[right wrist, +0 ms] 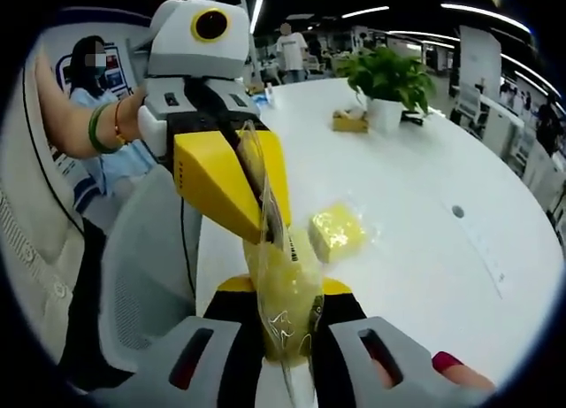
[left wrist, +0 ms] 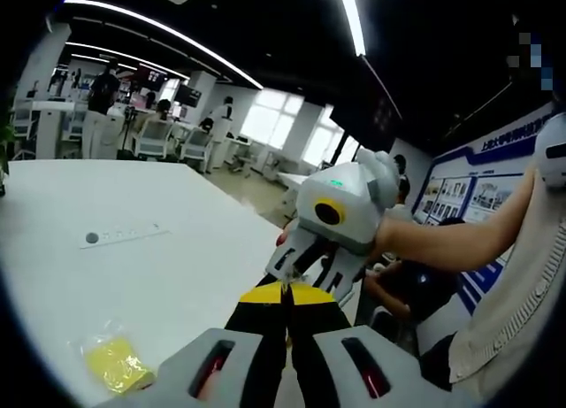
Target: Compare the silicone blocks by pressing each to a similar depth, holding the contact briefly, and releasing to observe deformation and rebound differences across the visible hardness samples.
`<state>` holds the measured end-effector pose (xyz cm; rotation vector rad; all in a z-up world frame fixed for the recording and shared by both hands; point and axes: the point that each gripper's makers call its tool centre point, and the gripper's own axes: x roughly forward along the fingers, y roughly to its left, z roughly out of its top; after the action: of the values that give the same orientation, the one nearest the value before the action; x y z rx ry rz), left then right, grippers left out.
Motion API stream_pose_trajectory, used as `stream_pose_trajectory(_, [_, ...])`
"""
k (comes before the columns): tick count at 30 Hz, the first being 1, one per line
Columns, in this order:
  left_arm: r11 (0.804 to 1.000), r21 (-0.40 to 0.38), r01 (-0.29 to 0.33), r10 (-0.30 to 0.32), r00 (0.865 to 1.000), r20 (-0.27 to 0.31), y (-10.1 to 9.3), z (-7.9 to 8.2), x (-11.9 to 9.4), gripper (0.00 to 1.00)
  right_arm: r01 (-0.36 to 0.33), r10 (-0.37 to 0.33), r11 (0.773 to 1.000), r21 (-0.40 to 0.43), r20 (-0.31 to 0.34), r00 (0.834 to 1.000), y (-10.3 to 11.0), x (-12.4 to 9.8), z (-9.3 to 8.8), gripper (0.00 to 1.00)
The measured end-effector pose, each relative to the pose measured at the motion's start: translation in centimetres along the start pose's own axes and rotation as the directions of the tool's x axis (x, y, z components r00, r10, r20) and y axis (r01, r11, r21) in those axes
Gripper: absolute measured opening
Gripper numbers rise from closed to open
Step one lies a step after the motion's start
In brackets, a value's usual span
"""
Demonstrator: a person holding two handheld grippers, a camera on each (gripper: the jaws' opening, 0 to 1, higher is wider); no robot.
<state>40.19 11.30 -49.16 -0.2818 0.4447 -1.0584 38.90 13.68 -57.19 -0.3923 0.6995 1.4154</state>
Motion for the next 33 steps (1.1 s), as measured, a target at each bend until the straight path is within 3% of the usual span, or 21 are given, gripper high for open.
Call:
stream_pose_trajectory(15, [0.999, 0.033, -0.002, 0.003, 1.000, -0.006, -0.22, -0.02, 0.01, 0.00, 0.003, -0.003, 1.000, 0.005, -0.008, 1.000, -0.05, -0.04, -0.11, 0.11])
stream_pose_trajectory(33, [1.000, 0.006, 0.005, -0.005, 1.000, 0.006, -0.52, 0.23, -0.09, 0.00, 0.005, -0.005, 1.000, -0.004, -0.003, 1.000, 0.12, -0.38, 0.05, 0.14])
